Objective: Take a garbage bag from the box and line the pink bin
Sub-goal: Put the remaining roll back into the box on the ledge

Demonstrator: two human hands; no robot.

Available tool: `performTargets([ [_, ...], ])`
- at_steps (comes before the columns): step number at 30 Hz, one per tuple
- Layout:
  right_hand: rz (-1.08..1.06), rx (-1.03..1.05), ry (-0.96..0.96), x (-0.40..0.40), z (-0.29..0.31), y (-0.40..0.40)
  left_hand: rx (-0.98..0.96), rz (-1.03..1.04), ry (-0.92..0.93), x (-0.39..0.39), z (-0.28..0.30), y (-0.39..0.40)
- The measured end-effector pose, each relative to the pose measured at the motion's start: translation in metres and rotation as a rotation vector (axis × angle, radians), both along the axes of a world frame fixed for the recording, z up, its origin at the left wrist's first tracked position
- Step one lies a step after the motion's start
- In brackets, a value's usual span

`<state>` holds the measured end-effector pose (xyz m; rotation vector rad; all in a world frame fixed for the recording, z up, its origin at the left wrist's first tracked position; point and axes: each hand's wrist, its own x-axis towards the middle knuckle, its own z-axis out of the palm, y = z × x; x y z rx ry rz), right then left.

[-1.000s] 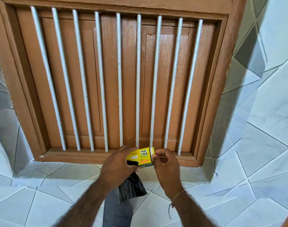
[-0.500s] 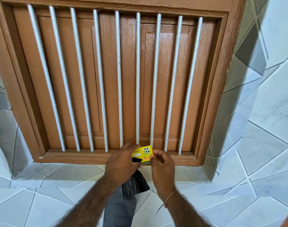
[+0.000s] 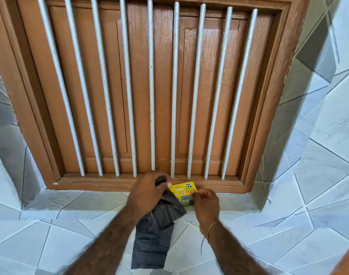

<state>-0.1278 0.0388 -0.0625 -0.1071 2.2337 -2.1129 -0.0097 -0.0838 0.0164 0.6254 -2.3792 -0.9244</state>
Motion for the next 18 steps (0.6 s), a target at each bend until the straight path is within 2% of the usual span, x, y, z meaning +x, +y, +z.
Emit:
performTargets([
  [3,-0.024,0.108,0.091,0.002,0.006,0.001,0.327,0.070,0.279,0.011,0.014,-0.006],
  [6,-0.081,0.037,0.316,0.022,0.013,0.009,0.456,0.100,0.437,0.020,0.026,-0.006],
  [8,0.142,-0.063,0.408,0.047,0.015,0.017,0.513,0.081,0.477,0.024,0.034,-0.003],
  [11,0.551,0.078,0.427,0.083,0.015,0.026,0.676,0.010,0.488,0.024,0.045,0.010],
  [12,0.588,0.123,0.413,0.089,0.011,0.027,0.751,-0.021,0.476,0.024,0.048,0.017],
  [15,0.491,0.185,0.352,0.095,-0.005,0.033,0.966,-0.095,0.468,0.026,0.058,0.042],
  [18,0.507,0.206,0.279,0.098,-0.018,0.052,1.206,-0.141,0.454,0.029,0.070,0.074],
])
